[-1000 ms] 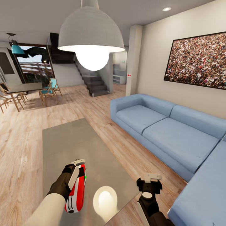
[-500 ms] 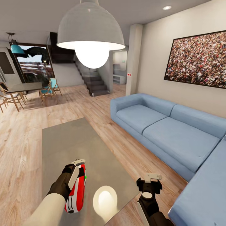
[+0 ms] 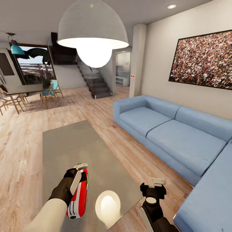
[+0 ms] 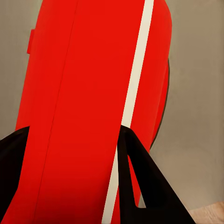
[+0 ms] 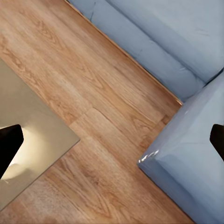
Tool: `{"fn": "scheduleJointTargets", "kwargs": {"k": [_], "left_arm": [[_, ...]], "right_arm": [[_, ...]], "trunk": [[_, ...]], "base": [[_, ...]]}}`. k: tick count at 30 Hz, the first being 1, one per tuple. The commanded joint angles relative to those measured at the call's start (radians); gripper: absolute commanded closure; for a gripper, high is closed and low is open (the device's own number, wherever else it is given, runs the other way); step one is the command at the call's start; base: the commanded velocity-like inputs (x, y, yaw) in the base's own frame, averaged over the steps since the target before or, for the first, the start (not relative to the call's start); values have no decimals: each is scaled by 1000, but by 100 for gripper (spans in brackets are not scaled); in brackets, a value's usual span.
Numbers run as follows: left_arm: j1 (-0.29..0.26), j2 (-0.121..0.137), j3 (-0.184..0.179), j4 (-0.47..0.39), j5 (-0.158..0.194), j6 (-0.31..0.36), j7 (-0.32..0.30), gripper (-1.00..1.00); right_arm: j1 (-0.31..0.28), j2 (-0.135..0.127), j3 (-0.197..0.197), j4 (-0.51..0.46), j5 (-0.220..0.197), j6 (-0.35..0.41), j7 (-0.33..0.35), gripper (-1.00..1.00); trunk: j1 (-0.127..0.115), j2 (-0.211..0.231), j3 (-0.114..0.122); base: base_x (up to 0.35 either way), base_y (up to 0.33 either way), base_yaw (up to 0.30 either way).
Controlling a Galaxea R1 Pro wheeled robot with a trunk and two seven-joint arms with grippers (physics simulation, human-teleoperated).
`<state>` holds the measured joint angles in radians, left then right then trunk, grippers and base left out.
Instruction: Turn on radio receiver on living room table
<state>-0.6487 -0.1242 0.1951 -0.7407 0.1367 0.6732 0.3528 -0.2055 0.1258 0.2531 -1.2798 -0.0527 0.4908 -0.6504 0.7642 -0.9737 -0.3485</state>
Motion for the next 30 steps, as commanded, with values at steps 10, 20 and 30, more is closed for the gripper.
{"fn": "scheduleJointTargets", "kwargs": {"k": [10, 20, 30], "left_arm": [[0, -1, 0, 0, -2, 0, 0, 100], [0, 0, 0, 0, -2, 0, 0, 100], [0, 0, 0, 0, -2, 0, 0, 100]], "right_arm": [[0, 0, 0, 0, -2, 0, 0, -100], [0, 0, 0, 0, -3, 0, 0, -100], [0, 0, 0, 2, -4, 0, 0, -100]], "trunk": [[27, -49, -22], [58, -105, -47], [96, -175, -78]], "base": [[0, 0, 0], [0, 0, 0], [0, 0, 0]]}}
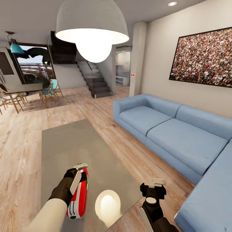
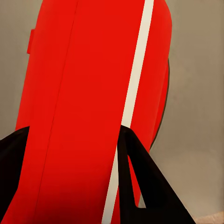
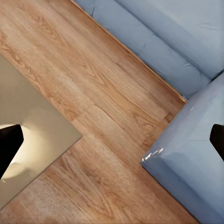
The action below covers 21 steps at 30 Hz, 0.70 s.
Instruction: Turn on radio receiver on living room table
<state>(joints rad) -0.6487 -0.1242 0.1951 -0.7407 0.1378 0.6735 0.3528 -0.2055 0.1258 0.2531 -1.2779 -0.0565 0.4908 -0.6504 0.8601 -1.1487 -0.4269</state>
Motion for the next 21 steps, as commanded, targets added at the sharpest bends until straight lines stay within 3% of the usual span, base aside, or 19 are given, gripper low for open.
{"fn": "scheduleJointTargets", "kwargs": {"k": [1, 9, 16, 21], "left_arm": [[0, 0, 0, 0, -3, 0, 0, 100], [0, 0, 0, 0, -3, 0, 0, 100], [0, -1, 1, 0, -3, 0, 0, 100], [0, -1, 0, 0, -3, 0, 0, 100]], "right_arm": [[0, 0, 0, 0, 0, 0, 0, -100], [0, 0, 0, 0, 0, 0, 0, -100], [0, 0, 1, 0, 0, 0, 1, -100], [0, 0, 2, 0, 0, 0, 1, -100]], "trunk": [[4, -7, -3], [35, -63, -28], [35, -63, -28], [54, -98, -44]], "base": [[0, 0, 0], [0, 0, 0], [0, 0, 0], [0, 0, 0]]}}
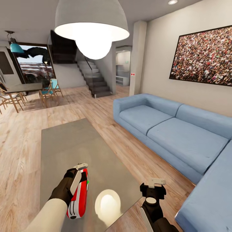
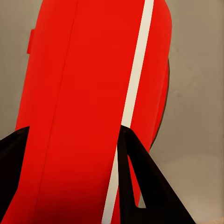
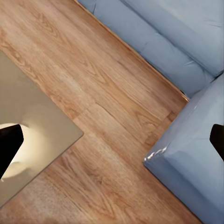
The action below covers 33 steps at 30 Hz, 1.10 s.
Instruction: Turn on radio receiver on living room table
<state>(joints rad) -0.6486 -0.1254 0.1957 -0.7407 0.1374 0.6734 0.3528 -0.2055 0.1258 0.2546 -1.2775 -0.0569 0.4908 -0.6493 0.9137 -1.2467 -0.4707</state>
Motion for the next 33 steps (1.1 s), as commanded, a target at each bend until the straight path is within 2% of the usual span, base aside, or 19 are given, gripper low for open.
{"fn": "scheduleJointTargets", "kwargs": {"k": [1, 8, 17, 25, 33], "left_arm": [[0, 0, -1, 0, -2, 0, 0, 100], [0, 0, 0, 0, -2, 0, 0, 100], [0, 0, 1, 0, -2, 0, 0, 100], [0, 1, 0, 1, -3, 1, 0, 100], [0, 1, 0, 0, -2, 0, 0, 100]], "right_arm": [[0, 0, 0, 0, 0, 0, 0, -100], [0, 0, 0, 0, 0, 0, -1, -100], [0, 0, 0, 0, 0, 0, 0, -100], [0, 0, 0, 1, -1, 0, 0, -100], [0, 0, 0, 1, -1, 0, 0, -100]], "trunk": [[4, -7, -3], [31, -56, -25], [31, -56, -25], [61, -112, -50], [61, -112, -50]], "base": [[0, 0, 0], [0, 0, 0], [0, 0, 0], [0, 0, 0], [0, 0, 0]]}}
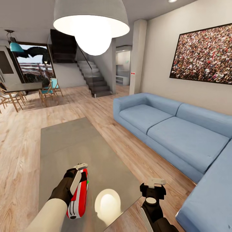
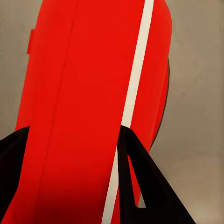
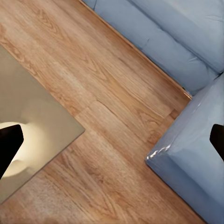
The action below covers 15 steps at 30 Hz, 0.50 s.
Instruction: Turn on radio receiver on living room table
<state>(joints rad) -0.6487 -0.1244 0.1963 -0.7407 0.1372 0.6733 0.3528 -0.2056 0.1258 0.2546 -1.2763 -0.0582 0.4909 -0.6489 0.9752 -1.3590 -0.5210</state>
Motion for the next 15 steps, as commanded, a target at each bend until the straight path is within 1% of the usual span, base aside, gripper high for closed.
{"fn": "scheduleJointTargets", "kwargs": {"k": [1, 13, 15], "left_arm": [[0, 0, 0, 0, -2, 0, 0, 100], [0, -1, 1, 0, -2, 0, 0, 100], [0, 0, 1, 0, -2, 0, 0, 100]], "right_arm": [[0, 0, 0, 0, 0, 0, 0, -100], [0, 0, 0, 0, 1, 0, 0, -100], [0, 0, 0, 0, 1, 0, 0, -100]], "trunk": [[0, 0, 0], [0, 0, 0], [8, -14, -6]], "base": [[0, 0, 0], [0, 0, 0], [0, 0, 0]]}}
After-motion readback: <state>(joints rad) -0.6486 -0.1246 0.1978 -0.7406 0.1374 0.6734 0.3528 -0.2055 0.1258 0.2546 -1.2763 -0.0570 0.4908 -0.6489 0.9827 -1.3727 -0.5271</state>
